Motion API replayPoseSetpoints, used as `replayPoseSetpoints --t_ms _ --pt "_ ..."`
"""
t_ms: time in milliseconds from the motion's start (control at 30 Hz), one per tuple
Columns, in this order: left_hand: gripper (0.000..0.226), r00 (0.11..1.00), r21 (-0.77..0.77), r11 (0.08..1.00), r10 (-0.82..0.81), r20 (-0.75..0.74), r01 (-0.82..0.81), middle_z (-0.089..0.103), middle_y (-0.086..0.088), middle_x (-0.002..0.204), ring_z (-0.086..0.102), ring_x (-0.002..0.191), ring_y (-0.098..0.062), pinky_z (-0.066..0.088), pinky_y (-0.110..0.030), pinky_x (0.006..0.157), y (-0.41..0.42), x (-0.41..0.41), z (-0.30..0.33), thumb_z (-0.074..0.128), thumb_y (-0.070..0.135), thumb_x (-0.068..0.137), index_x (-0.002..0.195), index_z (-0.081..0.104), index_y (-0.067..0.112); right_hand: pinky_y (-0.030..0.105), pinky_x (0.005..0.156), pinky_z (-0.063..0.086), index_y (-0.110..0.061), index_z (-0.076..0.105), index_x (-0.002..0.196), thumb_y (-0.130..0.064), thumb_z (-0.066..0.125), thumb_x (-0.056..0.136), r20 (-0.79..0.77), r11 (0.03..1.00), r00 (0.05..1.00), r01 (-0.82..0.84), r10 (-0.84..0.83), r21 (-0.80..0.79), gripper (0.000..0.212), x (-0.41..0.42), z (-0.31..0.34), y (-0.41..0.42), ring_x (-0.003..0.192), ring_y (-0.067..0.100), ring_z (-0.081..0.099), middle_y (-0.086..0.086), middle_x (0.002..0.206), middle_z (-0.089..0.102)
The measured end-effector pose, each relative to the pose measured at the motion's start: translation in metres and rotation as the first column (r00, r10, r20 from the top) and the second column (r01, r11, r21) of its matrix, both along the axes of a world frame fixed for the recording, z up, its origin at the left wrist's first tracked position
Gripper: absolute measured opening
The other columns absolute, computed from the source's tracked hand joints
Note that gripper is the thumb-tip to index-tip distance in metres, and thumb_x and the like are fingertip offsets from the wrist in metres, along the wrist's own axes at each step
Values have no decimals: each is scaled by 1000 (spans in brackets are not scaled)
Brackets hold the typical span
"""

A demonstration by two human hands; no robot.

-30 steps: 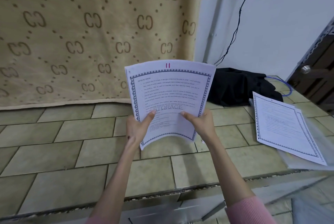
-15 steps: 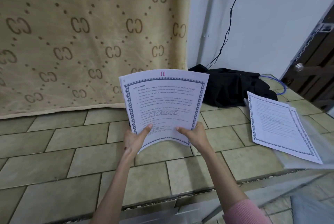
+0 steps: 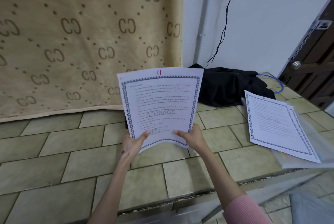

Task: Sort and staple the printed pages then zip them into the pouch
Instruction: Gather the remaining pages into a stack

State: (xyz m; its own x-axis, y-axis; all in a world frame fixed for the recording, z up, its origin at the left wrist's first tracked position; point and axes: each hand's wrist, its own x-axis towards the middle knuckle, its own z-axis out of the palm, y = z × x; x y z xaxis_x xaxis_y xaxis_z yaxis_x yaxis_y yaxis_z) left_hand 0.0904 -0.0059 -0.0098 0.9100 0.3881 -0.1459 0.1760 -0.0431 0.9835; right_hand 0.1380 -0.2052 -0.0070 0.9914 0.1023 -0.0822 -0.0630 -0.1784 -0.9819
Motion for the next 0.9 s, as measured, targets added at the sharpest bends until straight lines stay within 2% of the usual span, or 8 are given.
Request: replayPoseSetpoints --t_ms 133,300,400,467,567,700,800,900 --pt "18 987 6 988 -155 -40 156 68 6 91 65 82 -9 53 -23 74 20 8 25 72 22 80 98 66 21 13 69 54 -13 63 103 -3 73 78 -119 978 971 -209 206 -11 29 5 14 -15 81 1 66 -4 97 69" --pt "17 985 -268 950 -170 -13 161 67 -6 108 65 99 -24 49 -45 91 42 43 43 56 17 91 106 63 15 12 65 52 -6 59 119 -1 72 78 -343 879 859 -450 380 -156 43 11 16 -33 85 6 64 3 109 67" --pt "23 990 -292 950 -129 -56 107 67 -12 112 64 104 -31 51 -47 90 36 59 37 61 23 89 109 64 11 35 92 53 -9 58 122 -4 76 74 -429 848 798 -516 424 -120 51 14 2 -39 104 19 64 4 120 65" --pt "19 994 -310 949 -86 -60 63 68 -11 105 65 97 -29 51 -45 88 25 61 37 61 21 89 105 64 10 42 98 49 -12 59 122 -8 80 71 -443 831 769 -549 461 -89 55 16 -3 -43 111 21 63 3 121 66" --pt "13 999 -306 951 -41 -22 33 69 -6 96 66 90 -26 53 -42 84 15 61 39 59 17 91 101 64 10 37 92 53 -11 60 122 -16 80 73 -408 859 787 -512 464 -11 53 22 3 -45 106 20 66 3 118 68" --pt "11 995 -340 935 -89 55 102 74 4 85 69 87 -21 56 -41 80 14 61 45 56 15 92 93 67 16 40 85 56 -5 63 116 -26 70 81 -328 944 890 -262 317 200 40 37 23 -41 98 26 69 9 108 72" --pt "10 991 -225 968 -88 98 108 73 7 82 67 91 -24 55 -40 82 10 58 56 59 16 90 87 68 19 39 83 57 -6 61 119 -17 68 83 -249 946 927 -222 280 236 38 43 38 -32 100 25 69 9 112 70" --pt "8 978 -128 992 48 205 -22 72 7 80 69 83 -18 57 -32 74 7 53 77 65 20 86 79 68 21 34 82 58 -10 64 112 -5 66 84 -43 953 975 -201 216 226 28 43 56 -23 99 22 69 4 112 71"
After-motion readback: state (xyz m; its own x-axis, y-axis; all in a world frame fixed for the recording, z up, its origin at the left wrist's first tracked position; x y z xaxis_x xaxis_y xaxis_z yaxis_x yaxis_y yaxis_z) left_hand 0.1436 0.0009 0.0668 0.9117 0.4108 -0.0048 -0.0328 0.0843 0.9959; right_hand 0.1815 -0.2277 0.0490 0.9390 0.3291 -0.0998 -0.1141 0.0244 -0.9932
